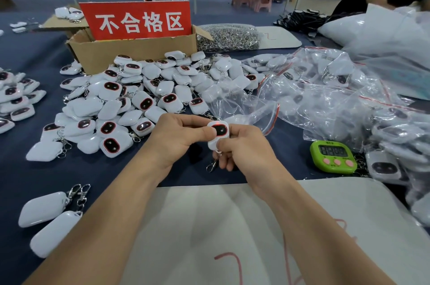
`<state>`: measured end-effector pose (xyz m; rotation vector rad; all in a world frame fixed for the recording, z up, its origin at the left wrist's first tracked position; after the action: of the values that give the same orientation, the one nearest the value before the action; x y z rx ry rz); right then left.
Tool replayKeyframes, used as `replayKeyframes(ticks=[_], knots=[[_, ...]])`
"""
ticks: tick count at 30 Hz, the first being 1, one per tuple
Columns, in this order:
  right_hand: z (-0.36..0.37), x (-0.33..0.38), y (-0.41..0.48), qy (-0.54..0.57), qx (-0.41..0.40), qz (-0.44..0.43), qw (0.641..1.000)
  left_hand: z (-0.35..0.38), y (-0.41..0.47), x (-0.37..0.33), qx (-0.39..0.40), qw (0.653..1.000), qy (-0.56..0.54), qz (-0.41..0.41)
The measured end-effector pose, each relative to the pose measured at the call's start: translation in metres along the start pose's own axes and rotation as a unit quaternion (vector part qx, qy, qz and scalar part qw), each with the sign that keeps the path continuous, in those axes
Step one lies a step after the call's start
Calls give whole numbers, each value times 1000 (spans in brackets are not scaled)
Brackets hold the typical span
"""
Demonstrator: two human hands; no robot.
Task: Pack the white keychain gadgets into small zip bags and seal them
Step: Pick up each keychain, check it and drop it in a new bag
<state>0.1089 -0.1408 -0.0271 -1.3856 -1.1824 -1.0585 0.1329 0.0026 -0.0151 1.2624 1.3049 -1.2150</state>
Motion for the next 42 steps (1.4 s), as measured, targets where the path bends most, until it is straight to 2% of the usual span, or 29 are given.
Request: replayKeyframes(ticks=[2,4,7,9,13,19,21,25,33,38,42], knots=[[1,2,-1,16,-7,-4,1000,0,1,0,-11,1000,-1,4],[-3,3,-2,19,-52,-16,998,-1,2,1,-36,999,-13,2],[-17,12,-6,-69,-153,-83,982,-2,1,-1,-60,998,-22,6],[-19,18,-11,-109,-176,-131,969,-1,0,-4,-61,998,-19,20],[-8,18,-13,-139,-135,-150,970,-1,0,-8,-52,997,-6,49],[-6,20,-7,-15,-51,-121,991,-5,4,-11,-61,994,-49,74],[-9,18,-4,-11,-43,-104,994,-2,4,-12,-43,995,-48,72],[-12,11,-1,-46,-60,-83,994,0,1,-13,-37,996,-45,68],[-13,19,-7,-31,-83,-101,991,-6,1,-18,-80,993,-42,82],[-23,33,-21,-144,-193,-201,949,-11,-1,-14,-148,983,-64,86],[-15,33,-21,-238,-163,-197,937,-9,-3,-13,-145,984,-52,83]])
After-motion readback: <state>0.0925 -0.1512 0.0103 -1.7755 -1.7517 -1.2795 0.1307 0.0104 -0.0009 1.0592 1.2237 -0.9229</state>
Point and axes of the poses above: each hand's wrist, its own y-axis towards the middle knuckle, its own z-axis out of the palm, x = y × z, the point moved 8 cm from there along y, towards the middle knuckle, and after that the axes turned 7 degrees about -x, right-handed, at the moved point
